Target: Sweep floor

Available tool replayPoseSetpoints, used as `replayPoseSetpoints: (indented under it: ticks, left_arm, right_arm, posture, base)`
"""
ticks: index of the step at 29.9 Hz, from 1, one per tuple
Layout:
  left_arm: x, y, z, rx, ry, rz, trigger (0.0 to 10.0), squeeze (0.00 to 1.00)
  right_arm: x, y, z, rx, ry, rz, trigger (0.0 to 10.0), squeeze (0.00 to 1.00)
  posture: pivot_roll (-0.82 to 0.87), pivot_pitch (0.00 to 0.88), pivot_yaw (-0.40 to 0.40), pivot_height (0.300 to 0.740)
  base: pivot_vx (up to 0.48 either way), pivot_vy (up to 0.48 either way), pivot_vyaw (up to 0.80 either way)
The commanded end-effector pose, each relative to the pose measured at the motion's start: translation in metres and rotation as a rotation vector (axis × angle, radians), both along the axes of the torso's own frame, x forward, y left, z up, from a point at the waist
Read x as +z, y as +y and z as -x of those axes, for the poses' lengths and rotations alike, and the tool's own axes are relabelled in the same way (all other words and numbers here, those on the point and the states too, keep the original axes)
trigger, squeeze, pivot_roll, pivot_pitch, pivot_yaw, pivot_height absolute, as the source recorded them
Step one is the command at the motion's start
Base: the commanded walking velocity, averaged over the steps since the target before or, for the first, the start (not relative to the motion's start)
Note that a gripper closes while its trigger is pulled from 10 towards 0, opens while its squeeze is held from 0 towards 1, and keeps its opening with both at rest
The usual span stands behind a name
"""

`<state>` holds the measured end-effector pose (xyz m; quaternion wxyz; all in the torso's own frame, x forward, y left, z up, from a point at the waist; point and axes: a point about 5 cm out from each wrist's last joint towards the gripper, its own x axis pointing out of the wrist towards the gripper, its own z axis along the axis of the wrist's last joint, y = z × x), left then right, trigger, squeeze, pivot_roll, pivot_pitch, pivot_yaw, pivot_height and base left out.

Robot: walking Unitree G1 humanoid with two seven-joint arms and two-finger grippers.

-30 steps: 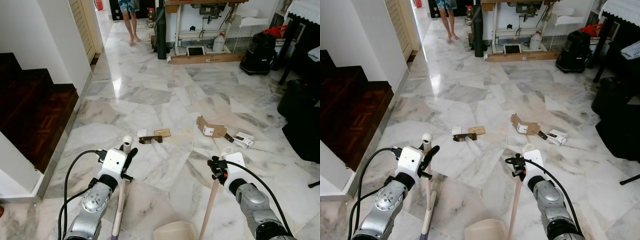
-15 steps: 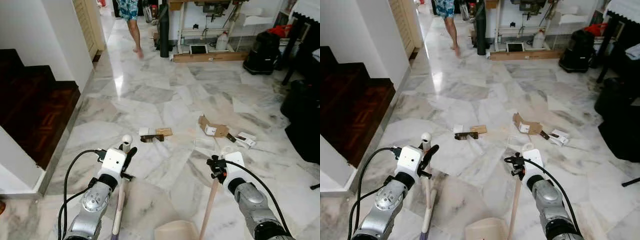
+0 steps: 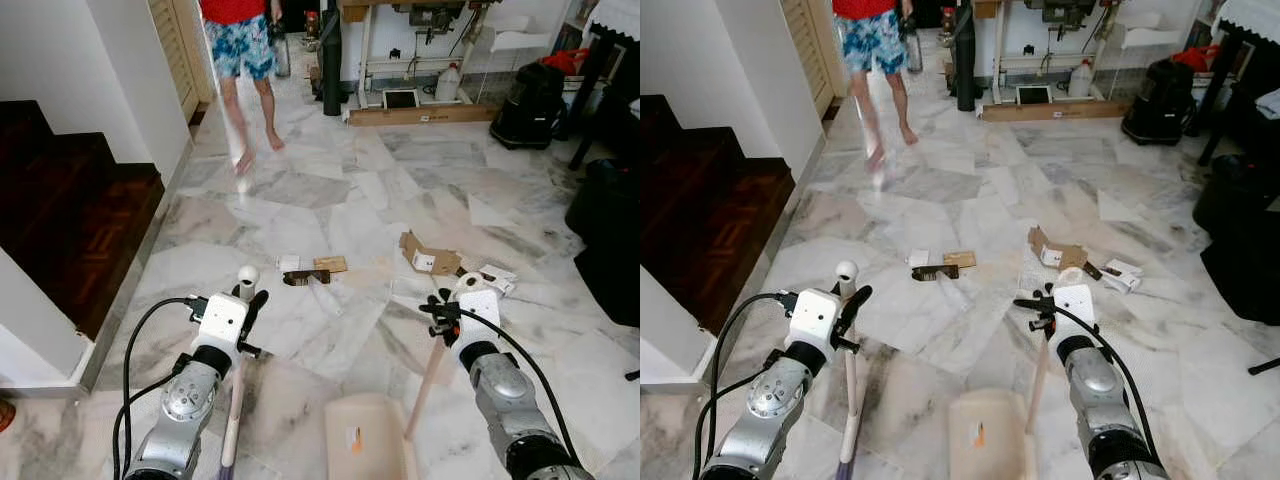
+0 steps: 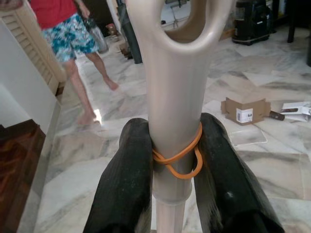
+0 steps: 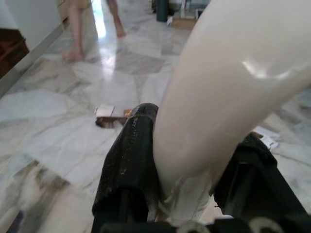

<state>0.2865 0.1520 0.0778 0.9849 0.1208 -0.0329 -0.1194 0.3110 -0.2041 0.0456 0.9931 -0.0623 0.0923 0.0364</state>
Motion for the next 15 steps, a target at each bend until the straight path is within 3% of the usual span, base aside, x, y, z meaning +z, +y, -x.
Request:
replayPoseSetpoints:
  ticks: [1,4,9,15]
  left_arm:
    - [0.007,0.005,-0.005,0.027,-0.026,0.001,10.0,0.00]
    - [0.007,0.007,-0.005,0.044,-0.025,0.021,10.0,0.00]
    - [0.010,0.020,-0.009,0.149,-0.017,0.180,10.0,0.00]
    - [0.012,0.019,-0.009,0.157,-0.026,0.217,10.0,0.00]
  right_arm:
    - [0.013,0.003,-0.008,-0.017,-0.066,-0.001,10.0,0.00]
    - [0.013,0.004,-0.008,-0.043,-0.075,-0.001,10.0,0.00]
    - [0.010,0.014,-0.009,-0.068,-0.065,-0.045,10.0,0.00]
    - [0.009,0.019,-0.010,-0.085,-0.061,-0.066,10.0,0.00]
  posture:
    - [0.07,0.000,0.023,0.740]
    - [0.07,0.000,0.021,0.740]
    - [0.07,0.000,0.013,0.740]
    - [0.08,0.000,0.006,0.740]
  base:
    - [0.000,0.000,0.00]
    - [0.000,0.000,0.00]
    - [0.000,0.000,0.00]
    - [0.000,0.000,0.00]
